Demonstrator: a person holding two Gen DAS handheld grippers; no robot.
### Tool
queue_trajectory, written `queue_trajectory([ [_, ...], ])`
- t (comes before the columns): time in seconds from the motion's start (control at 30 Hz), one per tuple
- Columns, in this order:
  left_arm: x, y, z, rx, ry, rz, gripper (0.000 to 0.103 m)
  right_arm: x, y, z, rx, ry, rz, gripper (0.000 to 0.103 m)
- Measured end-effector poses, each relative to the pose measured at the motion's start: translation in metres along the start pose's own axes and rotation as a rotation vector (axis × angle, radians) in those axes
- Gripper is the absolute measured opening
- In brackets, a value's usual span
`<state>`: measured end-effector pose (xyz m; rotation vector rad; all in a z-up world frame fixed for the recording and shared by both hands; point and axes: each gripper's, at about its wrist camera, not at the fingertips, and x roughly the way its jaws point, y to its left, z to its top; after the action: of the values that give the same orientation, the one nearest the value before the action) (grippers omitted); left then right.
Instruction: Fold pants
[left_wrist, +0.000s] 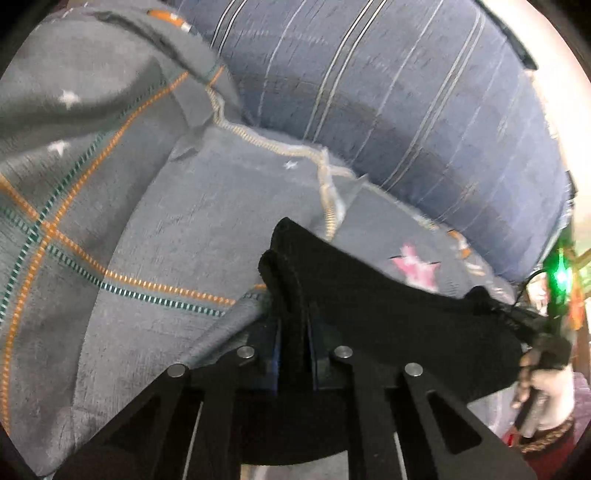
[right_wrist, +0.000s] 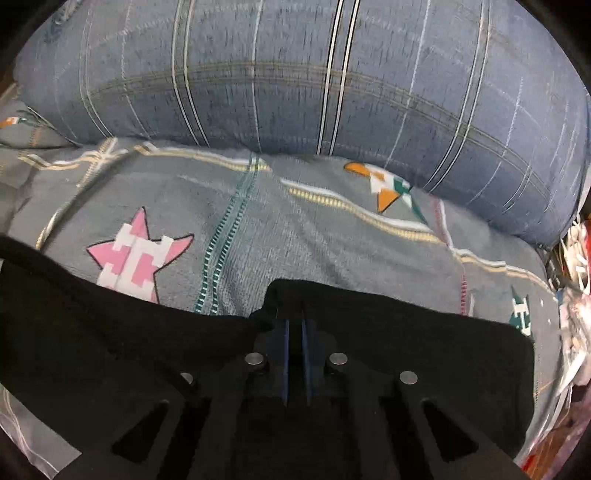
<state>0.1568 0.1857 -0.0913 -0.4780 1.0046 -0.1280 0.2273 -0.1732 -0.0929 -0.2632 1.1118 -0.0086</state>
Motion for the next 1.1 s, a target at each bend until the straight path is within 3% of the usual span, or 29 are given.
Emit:
queue_trajectory([
  [0.2, -0.011, -0.015, 0.026, -0.036, -0.035, -0.049, 0.011, -0.031, -0.016, 0.014, 0.061, -0.071, 0.049, 0.005],
  [0.3, 0.011, -0.010, 0.040, -0.067, -0.008, -0.025, 0.012, -0.023, -0.023, 0.023, 0.104, -0.064, 0.067, 0.005],
  [0.4, 0.052, 0.001, 0.044, -0.067, 0.072, 0.083, 0.016, -0.001, -0.026, 0.026, 0.163, -0.035, 0.099, 0.005],
  [0.47, 0.061, 0.008, 0.042, -0.071, 0.076, 0.099, 0.024, 0.020, -0.023, 0.025, 0.172, 0.001, 0.112, 0.007],
  [0.5, 0.059, 0.009, 0.044, -0.074, 0.058, 0.087, 0.024, 0.033, -0.021, 0.024, 0.172, 0.018, 0.124, 0.012],
  [0.57, 0.049, 0.015, 0.050, -0.116, 0.060, 0.060, 0.025, 0.032, -0.022, 0.022, 0.181, -0.040, 0.133, 0.024],
  [0.6, 0.039, 0.019, 0.053, -0.142, 0.042, 0.020, 0.026, 0.030, -0.024, 0.021, 0.189, -0.045, 0.138, 0.041],
  [0.63, 0.032, 0.022, 0.054, -0.155, 0.025, -0.001, 0.031, 0.026, -0.026, 0.019, 0.200, -0.052, 0.140, 0.051],
  [0.7, 0.010, 0.031, 0.055, -0.175, -0.030, -0.007, 0.040, 0.005, -0.031, 0.013, 0.211, -0.118, 0.112, 0.053],
  [0.77, -0.013, 0.039, 0.051, -0.194, -0.086, 0.004, 0.042, -0.018, -0.023, 0.009, 0.158, -0.174, 0.115, 0.055],
  [0.9, -0.030, 0.044, 0.030, -0.214, -0.128, -0.035, 0.042, -0.045, 0.027, 0.002, -0.012, -0.192, 0.287, 0.057],
  [1.1, -0.028, 0.039, -0.009, -0.197, -0.236, -0.112, 0.042, -0.042, 0.117, 0.022, -0.110, -0.062, 0.548, 0.057],
])
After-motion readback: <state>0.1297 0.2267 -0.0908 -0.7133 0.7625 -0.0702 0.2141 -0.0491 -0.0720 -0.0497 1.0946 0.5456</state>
